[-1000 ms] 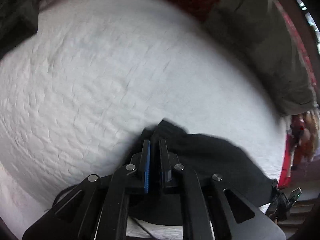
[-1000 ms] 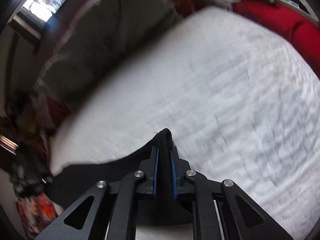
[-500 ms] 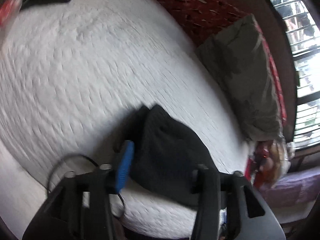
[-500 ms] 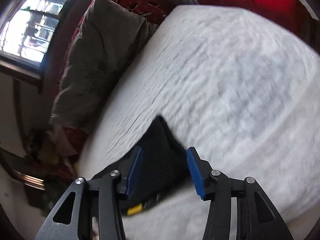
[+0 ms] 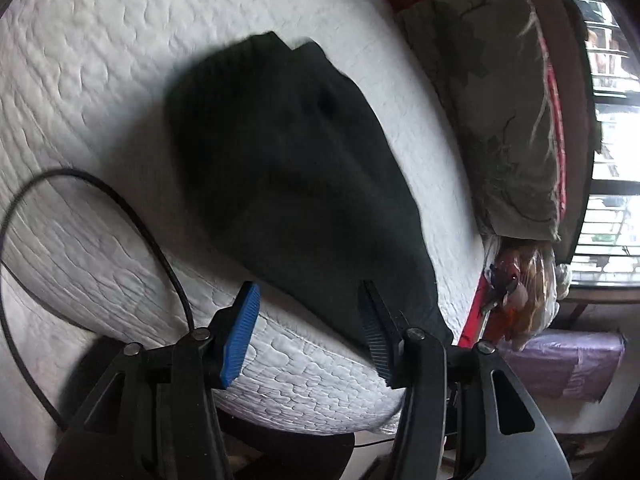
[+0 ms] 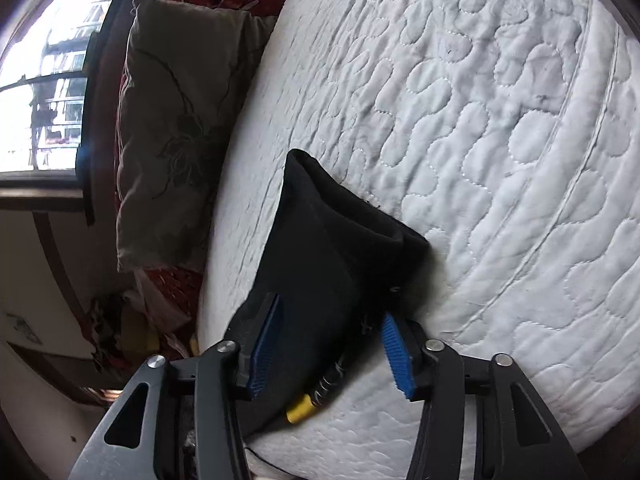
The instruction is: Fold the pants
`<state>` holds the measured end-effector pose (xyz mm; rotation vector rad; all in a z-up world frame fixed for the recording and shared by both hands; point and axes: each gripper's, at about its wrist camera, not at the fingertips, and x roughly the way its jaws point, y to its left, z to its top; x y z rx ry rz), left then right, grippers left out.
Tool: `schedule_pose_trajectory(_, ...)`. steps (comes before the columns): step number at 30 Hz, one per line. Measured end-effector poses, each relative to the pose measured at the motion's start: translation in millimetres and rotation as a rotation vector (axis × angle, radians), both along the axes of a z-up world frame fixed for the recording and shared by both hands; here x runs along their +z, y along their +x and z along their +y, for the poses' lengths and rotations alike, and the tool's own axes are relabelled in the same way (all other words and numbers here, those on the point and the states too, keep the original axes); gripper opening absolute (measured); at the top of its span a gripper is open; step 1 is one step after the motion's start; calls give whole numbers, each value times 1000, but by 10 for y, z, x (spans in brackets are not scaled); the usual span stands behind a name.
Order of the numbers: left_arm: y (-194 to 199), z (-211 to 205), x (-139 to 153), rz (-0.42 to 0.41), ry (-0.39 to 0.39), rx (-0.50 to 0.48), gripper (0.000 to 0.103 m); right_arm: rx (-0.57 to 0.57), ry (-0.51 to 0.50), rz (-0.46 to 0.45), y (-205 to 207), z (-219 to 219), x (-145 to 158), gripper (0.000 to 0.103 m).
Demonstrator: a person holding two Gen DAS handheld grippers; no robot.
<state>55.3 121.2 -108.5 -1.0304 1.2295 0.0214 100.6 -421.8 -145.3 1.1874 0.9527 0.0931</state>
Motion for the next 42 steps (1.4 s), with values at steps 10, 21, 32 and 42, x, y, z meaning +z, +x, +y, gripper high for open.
schedule_pose_trajectory(10,158,-260,-188,64,-9,54,54,-34,101,-17,-178,-90,-105,57)
schedule_pose_trajectory(21,266,-200,111,4,53,70,5,-30,-6,26,21,-64,12,7)
schedule_pose_trajectory(32,103,3,-126,61,-34,68,5,8,-68,13,-324,-238,-77,10)
schedule_pose_trajectory(42,44,-894,203,26,-49,-116,25,-40,-152,-59,-530,-643,455,38)
